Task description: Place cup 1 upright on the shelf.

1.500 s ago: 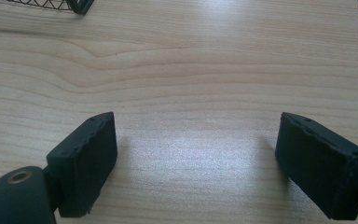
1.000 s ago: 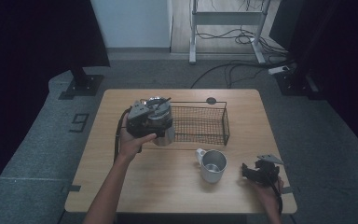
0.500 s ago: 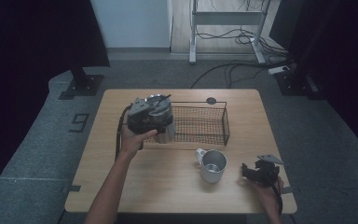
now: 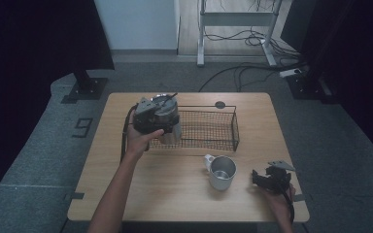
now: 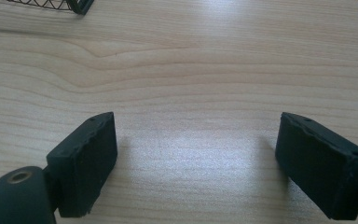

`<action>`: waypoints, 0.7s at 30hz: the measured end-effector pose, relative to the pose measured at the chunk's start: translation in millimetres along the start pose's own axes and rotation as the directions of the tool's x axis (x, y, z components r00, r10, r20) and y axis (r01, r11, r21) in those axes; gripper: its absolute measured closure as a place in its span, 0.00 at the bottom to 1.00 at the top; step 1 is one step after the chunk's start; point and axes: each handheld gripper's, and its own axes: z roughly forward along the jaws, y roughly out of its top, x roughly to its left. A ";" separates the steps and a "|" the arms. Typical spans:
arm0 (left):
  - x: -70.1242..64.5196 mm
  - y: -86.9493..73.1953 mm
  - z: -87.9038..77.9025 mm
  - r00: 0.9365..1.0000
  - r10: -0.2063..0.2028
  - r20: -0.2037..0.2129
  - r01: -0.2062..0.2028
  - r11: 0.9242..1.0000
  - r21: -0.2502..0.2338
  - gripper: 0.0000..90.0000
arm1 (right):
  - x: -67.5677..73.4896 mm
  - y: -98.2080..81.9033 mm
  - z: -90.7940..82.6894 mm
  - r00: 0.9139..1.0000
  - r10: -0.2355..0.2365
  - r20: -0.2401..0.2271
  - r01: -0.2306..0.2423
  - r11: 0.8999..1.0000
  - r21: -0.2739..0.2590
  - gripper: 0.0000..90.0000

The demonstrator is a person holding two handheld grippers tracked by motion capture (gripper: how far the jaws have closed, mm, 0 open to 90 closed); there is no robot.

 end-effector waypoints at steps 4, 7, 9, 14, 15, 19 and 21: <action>3.4 0.5 1.8 1.000 -0.012 0.005 0.012 1.000 0.003 0.04 | 0.0 0.0 0.0 1.000 0.000 0.000 0.000 1.000 0.000 0.14; 5.7 1.3 4.4 1.000 -0.011 -0.010 0.011 1.000 0.002 0.04 | 0.0 0.0 0.0 1.000 0.000 0.000 0.000 1.000 0.000 0.14; 6.6 1.9 5.9 1.000 -0.008 -0.013 0.008 1.000 0.000 0.04 | 0.1 -0.1 0.1 1.000 0.001 -0.001 -0.001 1.000 -0.002 0.14; 10.6 4.7 11.3 1.000 -0.011 -0.019 0.011 1.000 0.004 0.04 | 0.0 -0.1 0.0 1.000 0.001 -0.001 -0.001 1.000 -0.001 0.14; 11.3 5.1 12.3 1.000 -0.012 -0.022 0.012 1.000 0.006 0.04 | 0.1 -0.1 0.0 1.000 0.001 -0.001 -0.001 1.000 -0.001 0.14; 13.7 6.1 14.7 1.000 -0.012 -0.027 0.012 1.000 0.010 0.04 | 0.1 -0.1 0.0 1.000 0.001 -0.001 -0.001 1.000 -0.001 0.14; 15.5 6.0 15.7 0.999 -0.016 -0.028 0.017 1.000 0.010 0.04 | 0.1 -0.1 0.0 1.000 0.001 -0.001 -0.001 1.000 0.000 0.14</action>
